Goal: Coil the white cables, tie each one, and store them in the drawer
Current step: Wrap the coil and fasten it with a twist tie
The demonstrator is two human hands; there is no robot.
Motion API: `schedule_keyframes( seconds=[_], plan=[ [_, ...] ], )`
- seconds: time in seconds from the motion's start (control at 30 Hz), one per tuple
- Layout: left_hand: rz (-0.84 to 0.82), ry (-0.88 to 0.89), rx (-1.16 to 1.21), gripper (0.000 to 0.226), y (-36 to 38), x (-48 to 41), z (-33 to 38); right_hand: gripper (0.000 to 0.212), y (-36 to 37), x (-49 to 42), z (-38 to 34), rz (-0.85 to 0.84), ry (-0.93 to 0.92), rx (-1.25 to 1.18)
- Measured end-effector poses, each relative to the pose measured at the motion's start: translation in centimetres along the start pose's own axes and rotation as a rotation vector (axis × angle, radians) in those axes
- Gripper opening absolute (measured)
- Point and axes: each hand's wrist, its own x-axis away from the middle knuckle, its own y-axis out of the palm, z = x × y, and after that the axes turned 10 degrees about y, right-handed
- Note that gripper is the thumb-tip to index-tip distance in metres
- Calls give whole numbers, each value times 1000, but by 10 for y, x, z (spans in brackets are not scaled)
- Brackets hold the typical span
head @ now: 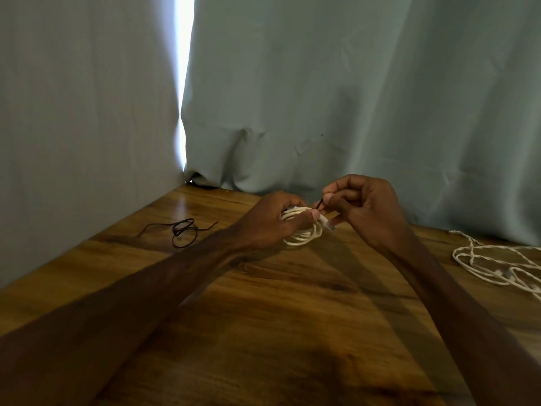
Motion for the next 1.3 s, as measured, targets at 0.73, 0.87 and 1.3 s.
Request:
schedule_keyframes(
  seconds=[0.73,0.87,1.3],
  plan=[
    [87,163,-347,22,-3,3,8,7,-4,-2,1,-48,-49,17],
    [70,152,-340,25,-3,2,10,5,-3,-2,2,-14,-76,81],
    [105,141,-361,19,-4,5,12,4,0,0,2,0,-91,134]
  ],
)
